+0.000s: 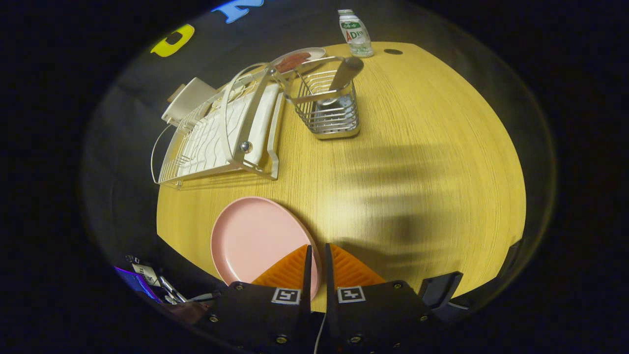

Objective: Take the plate from the dish rack, then take the spoon from the basket and place it into the plate.

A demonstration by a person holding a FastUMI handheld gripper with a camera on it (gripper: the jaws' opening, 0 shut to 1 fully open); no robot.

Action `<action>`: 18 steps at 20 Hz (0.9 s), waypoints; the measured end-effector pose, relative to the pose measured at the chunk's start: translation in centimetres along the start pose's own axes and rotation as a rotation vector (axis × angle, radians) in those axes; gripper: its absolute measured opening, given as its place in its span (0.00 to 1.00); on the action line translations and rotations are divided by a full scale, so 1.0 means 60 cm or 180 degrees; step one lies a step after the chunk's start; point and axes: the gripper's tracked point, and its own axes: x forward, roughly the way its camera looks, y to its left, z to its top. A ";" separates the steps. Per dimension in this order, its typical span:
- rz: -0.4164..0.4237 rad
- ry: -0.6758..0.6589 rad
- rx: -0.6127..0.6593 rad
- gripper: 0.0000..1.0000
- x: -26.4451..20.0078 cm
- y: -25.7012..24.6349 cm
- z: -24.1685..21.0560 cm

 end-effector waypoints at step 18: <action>-0.0294 -0.2774 -0.0700 0.25 -0.063 -0.056 0.219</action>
